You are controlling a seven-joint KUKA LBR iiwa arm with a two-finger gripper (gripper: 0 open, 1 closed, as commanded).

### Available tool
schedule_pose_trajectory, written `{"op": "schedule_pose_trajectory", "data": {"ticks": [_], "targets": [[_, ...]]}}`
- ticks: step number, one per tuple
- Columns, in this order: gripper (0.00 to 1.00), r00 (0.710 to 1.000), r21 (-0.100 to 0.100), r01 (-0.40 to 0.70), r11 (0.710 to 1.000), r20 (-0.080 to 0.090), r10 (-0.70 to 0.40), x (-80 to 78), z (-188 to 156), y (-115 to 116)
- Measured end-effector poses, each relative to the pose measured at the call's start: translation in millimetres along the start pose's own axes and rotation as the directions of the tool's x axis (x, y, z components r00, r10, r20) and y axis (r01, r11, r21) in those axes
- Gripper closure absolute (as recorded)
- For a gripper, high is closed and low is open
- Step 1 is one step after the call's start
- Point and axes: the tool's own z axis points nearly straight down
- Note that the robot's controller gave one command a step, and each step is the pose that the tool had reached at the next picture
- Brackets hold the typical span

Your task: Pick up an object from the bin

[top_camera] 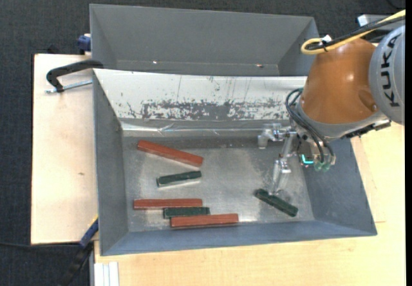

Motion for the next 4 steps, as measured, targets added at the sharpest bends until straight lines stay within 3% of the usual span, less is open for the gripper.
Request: {"op": "schedule_pose_trajectory", "data": {"ticks": [1,2,3,4], "targets": [[0.00,1.000,0.000,0.001,1.000,0.003,-0.001,-0.9,-1,0],[0.00,0.998,0.001,0.056,0.998,0.006,-0.056,18.9,39,-10],[1.00,0.998,0.000,0.063,0.998,0.002,-0.063,18.2,96,-30],[1.00,0.998,0.000,0.063,0.998,0.002,-0.063,18.2,96,-30]]}}
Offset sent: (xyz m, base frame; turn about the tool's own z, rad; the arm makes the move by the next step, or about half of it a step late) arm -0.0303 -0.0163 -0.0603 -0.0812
